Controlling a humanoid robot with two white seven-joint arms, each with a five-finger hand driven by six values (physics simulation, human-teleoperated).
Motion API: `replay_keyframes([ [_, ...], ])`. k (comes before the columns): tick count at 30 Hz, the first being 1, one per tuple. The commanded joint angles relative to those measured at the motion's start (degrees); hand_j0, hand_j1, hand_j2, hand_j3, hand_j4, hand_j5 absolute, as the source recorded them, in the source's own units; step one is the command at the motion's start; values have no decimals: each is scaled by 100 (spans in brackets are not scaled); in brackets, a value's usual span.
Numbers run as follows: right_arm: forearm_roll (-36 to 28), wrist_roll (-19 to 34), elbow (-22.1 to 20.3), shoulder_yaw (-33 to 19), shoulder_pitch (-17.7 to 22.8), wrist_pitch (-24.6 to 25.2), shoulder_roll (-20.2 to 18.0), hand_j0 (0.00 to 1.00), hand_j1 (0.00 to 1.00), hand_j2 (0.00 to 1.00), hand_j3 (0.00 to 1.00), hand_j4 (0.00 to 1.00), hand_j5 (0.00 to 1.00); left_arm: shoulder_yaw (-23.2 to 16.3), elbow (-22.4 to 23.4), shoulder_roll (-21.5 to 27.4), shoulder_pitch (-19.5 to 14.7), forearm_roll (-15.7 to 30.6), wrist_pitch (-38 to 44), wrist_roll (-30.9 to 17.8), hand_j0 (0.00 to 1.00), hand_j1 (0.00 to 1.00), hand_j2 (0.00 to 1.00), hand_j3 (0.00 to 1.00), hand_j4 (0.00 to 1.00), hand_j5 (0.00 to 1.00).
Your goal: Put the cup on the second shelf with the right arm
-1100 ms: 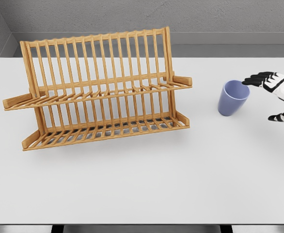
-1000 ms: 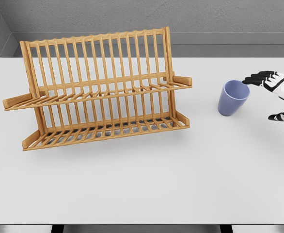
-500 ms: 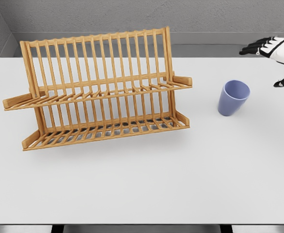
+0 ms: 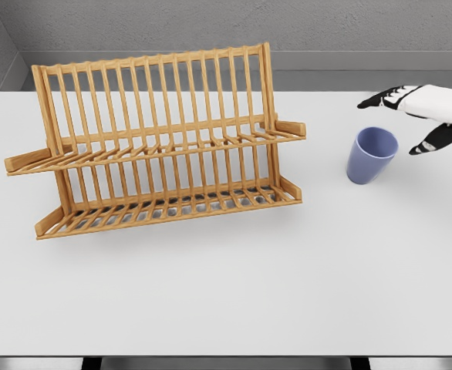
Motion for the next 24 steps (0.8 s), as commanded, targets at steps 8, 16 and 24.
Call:
replay_keyframes([
  [8, 109, -2, 601, 657, -281, 14, 253, 100, 100, 100, 100, 100, 100, 8, 1, 1, 0, 0, 0, -1, 100, 100, 100, 100, 100, 100],
  [16, 109, -2, 768, 911, -501, 14, 438, 100, 100, 100, 100, 100, 100, -1, 1, 1, 0, 0, 0, -1, 100, 100, 100, 100, 100, 100],
  [24, 109, -2, 768, 1008, -545, 14, 464, 83, 83, 83, 83, 83, 83, -1, 1, 1, 0, 0, 0, -1, 100, 100, 100, 100, 100, 100],
])
